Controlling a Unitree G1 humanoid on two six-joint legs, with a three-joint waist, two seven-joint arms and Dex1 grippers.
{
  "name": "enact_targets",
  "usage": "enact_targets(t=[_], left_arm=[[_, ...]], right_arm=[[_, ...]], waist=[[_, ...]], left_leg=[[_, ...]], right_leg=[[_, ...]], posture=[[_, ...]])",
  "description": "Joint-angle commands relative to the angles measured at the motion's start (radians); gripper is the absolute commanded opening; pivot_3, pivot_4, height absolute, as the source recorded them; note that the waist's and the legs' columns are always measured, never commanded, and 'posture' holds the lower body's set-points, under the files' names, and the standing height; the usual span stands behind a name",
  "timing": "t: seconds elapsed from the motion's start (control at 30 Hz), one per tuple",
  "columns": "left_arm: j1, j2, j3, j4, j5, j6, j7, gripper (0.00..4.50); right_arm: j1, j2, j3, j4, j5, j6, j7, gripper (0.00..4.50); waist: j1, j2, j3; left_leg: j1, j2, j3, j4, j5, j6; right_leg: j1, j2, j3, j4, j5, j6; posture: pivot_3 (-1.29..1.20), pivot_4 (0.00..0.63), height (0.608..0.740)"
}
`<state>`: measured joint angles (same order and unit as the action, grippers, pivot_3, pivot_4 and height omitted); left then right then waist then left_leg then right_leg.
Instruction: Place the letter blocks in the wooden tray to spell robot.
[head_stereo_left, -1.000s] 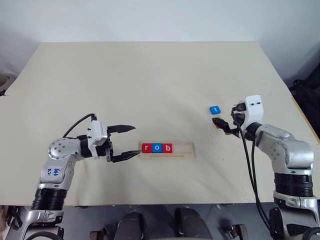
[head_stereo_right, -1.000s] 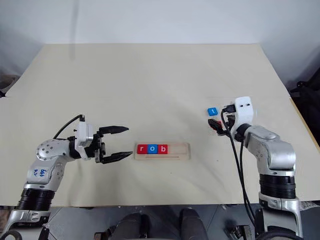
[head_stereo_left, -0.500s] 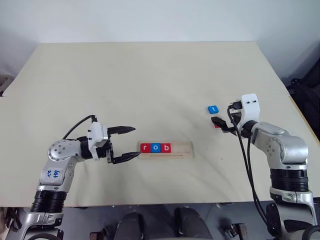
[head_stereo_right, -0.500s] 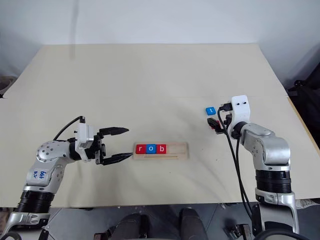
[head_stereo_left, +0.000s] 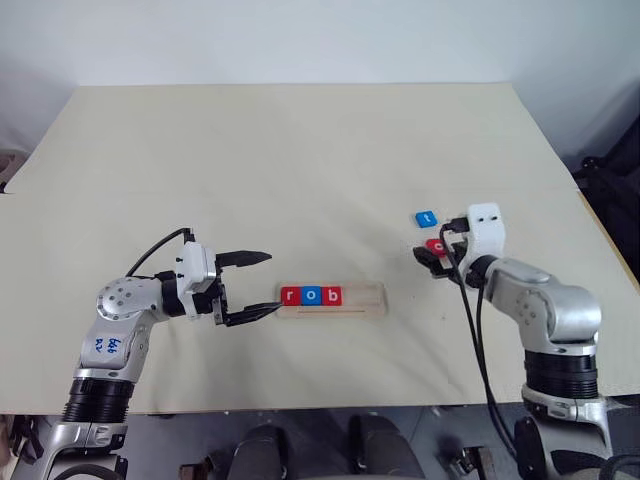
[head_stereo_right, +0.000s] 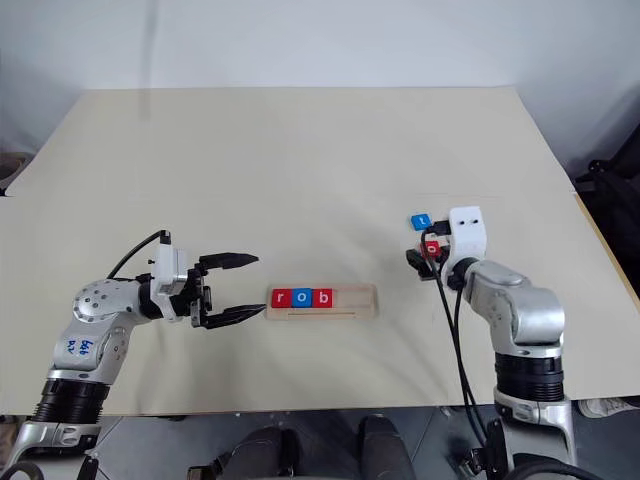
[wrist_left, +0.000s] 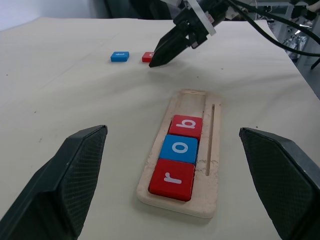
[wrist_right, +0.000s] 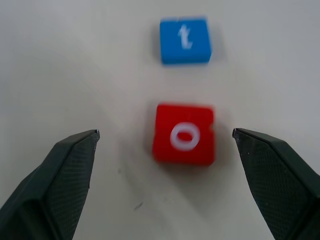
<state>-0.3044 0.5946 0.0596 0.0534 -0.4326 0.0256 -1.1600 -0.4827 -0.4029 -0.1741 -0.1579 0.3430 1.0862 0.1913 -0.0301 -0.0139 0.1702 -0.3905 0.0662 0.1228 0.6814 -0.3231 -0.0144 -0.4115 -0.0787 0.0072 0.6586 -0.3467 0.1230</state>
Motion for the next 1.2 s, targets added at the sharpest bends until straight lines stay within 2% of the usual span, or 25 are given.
enact_targets(t=[0.03,0.1,0.27,0.3,0.47,0.67,0.93,1.07,1.2], left_arm=[[-0.01,0.0,0.008,-0.013,-0.013,-0.004,-0.007,4.5],[-0.01,0.0,0.008,-0.015,-0.013,-0.003,-0.006,4.5],[-0.005,0.001,0.007,-0.02,-0.014,0.001,-0.006,4.5],[-0.004,0.001,0.006,-0.022,-0.014,0.002,-0.006,4.5],[0.002,0.001,0.005,-0.024,-0.015,0.005,-0.01,4.5],[-0.018,-0.006,-0.012,-0.002,-0.014,0.017,-0.031,4.5],[-0.049,-0.011,-0.026,0.016,-0.012,0.026,-0.05,4.5],[-0.056,-0.008,-0.027,0.021,-0.011,0.026,-0.056,4.5],[-0.051,-0.005,-0.022,0.014,-0.01,0.027,-0.053,4.5]], right_arm=[[0.01,0.02,-0.011,-0.025,-0.011,-0.019,-0.022,4.08],[0.014,0.025,-0.01,-0.019,-0.016,-0.025,-0.023,3.52],[0.021,0.027,-0.013,-0.032,-0.013,-0.03,-0.022,1.74],[0.026,0.026,-0.018,-0.044,-0.015,-0.026,-0.03,1.51],[0.12,0.028,-0.06,-0.269,0.035,0.104,-0.042,1.51],[0.293,0.111,-0.101,-0.585,0.116,0.301,-0.053,1.51],[0.347,0.199,-0.104,-0.667,0.087,0.383,-0.096,1.51],[0.344,0.177,-0.103,-0.656,0.089,0.376,-0.071,2.83],[0.329,0.05,-0.143,-0.606,0.124,0.341,0.042,4.2]], waist=[[0.0,0.0,0.0],[0.0,0.0,0.0],[0.0,0.0,0.0],[0.0,0.0,0.0],[0.003,0.0,0.0],[0.003,0.0,0.0],[0.001,0.0,0.0],[0.002,-0.001,0.0],[0.005,-0.001,0.0]], left_leg=[[0.0,0.0,0.0,0.0,0.0,0.0],[0.0,0.0,0.0,0.0,0.0,0.0],[0.0,0.0,0.0,0.0,0.0,0.0],[0.0,0.0,0.0,0.0,0.0,0.0],[-0.001,0.0,-0.001,-0.001,0.0,0.0],[-0.001,0.0,-0.002,-0.002,0.0,0.0],[0.0,-0.001,-0.002,-0.002,0.0,0.0],[0.0,-0.001,-0.002,-0.002,0.0,0.0],[-0.001,-0.001,-0.002,-0.001,0.0,0.0]], right_leg=[[0.0,0.0,0.0,0.0,0.0,0.0],[0.0,0.0,0.0,0.0,0.0,0.0],[0.0,0.0,0.0,0.0,0.0,0.0],[0.0,0.0,0.0,0.0,0.0,0.0],[0.0,0.0,0.0,0.0,0.0,0.0],[0.0,0.0,-0.001,-0.001,0.0,0.0],[0.0,0.0,0.0,-0.003,0.0,0.0],[0.0,0.0,0.0,-0.004,0.0,0.0],[0.0,0.0,0.0,-0.004,0.0,0.0]], posture=[[0.0,0.15,0.74],[0.0,0.15,0.74],[0.0,0.15,0.74],[0.0,0.15,0.74],[0.0,0.15,0.74],[0.0,0.15,0.74],[0.0,0.15,0.74],[0.0,0.15,0.74],[0.0,0.15,0.74]])
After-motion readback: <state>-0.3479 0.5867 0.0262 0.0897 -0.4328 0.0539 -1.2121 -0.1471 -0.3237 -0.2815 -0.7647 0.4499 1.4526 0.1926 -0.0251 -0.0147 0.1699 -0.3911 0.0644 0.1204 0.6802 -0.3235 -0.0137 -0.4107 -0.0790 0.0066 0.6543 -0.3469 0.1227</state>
